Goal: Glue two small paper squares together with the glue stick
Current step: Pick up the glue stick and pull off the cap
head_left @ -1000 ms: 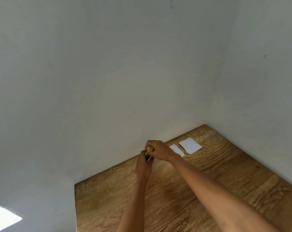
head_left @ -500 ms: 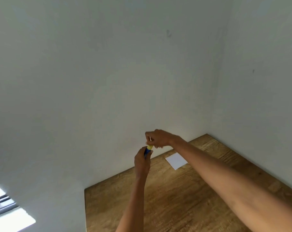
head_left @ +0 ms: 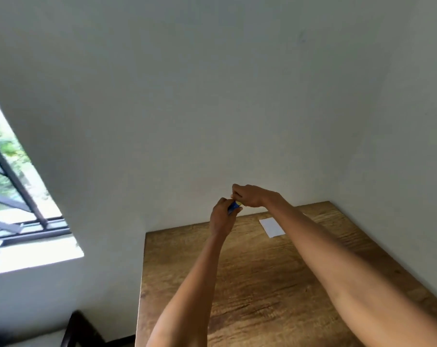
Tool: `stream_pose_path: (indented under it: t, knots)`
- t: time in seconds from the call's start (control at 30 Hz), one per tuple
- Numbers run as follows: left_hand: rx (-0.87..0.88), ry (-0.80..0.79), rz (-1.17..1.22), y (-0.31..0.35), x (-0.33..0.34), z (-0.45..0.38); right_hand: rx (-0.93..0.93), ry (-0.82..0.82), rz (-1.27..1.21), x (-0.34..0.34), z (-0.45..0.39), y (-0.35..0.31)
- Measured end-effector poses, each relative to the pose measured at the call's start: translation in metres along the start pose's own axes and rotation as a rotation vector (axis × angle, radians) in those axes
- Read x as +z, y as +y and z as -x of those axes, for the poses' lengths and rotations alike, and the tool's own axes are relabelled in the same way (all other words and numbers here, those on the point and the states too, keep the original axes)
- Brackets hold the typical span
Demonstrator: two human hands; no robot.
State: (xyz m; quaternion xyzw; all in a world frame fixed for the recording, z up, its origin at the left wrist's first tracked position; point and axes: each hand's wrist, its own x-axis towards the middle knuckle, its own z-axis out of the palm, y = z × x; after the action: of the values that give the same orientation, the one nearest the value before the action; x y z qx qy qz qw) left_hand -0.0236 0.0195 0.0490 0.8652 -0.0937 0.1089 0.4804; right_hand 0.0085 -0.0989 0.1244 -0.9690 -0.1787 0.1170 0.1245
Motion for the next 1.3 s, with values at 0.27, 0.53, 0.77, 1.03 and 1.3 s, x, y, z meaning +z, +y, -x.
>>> stream_pose_path:
  t: [0.27,0.53,0.77,1.03,1.3]
  knots:
    - [-0.062,-0.160,-0.027,-0.009,-0.021,0.014,-0.138,0.029,0.124,0.014,0.019,-0.004]
    - [-0.193,-0.157,-0.028,-0.028,-0.010,0.039,-0.055,-0.023,-0.051,0.005,0.031,0.024]
    - [-0.276,-0.159,0.013,-0.029,0.024,0.052,0.221,0.257,-0.503,0.076,0.075,0.077]
    - [-0.309,-0.124,0.081,-0.028,0.068,0.069,0.375,0.242,-0.625,0.145,0.107,0.108]
    - [-0.294,-0.076,0.072,-0.026,0.082,0.084,0.288,0.211,-0.264,0.157,0.109,0.109]
